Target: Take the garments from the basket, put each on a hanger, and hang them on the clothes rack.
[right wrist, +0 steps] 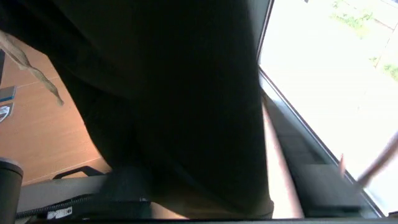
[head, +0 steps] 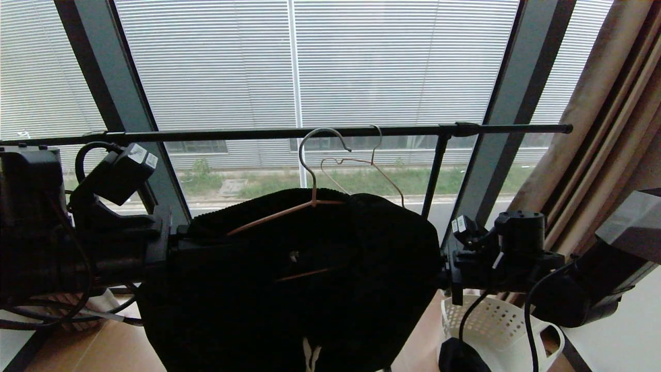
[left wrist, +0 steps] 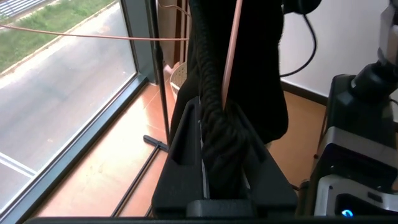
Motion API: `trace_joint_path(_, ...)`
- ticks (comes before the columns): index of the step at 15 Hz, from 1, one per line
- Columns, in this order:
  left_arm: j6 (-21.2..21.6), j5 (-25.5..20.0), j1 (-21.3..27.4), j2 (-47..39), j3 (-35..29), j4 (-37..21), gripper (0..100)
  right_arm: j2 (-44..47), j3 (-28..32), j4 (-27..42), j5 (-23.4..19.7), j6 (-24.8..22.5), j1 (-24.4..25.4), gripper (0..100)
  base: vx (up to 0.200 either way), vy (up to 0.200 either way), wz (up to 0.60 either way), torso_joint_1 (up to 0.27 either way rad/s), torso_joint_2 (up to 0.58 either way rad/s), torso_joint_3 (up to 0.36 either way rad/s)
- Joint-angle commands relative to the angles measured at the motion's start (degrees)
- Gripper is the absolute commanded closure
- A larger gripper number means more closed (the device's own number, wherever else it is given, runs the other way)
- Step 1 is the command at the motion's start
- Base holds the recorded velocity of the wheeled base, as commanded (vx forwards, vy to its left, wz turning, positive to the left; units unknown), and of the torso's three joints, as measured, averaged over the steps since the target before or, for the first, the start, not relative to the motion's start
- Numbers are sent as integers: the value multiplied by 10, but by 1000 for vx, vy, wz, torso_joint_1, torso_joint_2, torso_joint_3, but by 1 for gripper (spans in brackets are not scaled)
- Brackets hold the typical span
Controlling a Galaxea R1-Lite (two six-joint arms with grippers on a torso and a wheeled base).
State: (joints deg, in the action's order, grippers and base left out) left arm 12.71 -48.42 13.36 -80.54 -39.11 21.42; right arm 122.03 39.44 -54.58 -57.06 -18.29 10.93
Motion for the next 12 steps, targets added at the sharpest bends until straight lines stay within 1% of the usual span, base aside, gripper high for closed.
trace_joint_path(1, -1, 0, 0, 11, 5, 0, 100, -3, 1, 0, 0, 0, -4, 100, 0, 0, 0, 0, 0, 0)
trace_joint_path(3, -3, 0, -3, 23, 11, 0, 100, -8, -2, 0, -1, 0, -23, 100, 0, 0, 0, 0, 0, 0)
trace_joint_path(6, -22, 1, -5, 39, 13, 0, 100, -15, -3, 0, -1, -1, -45, 100, 0, 0, 0, 0, 0, 0)
trace_joint_path(12, -23, 1, -10, 40, 17, 0, 100, -13, 2, 0, -1, -1, -59, 100, 0, 0, 0, 0, 0, 0)
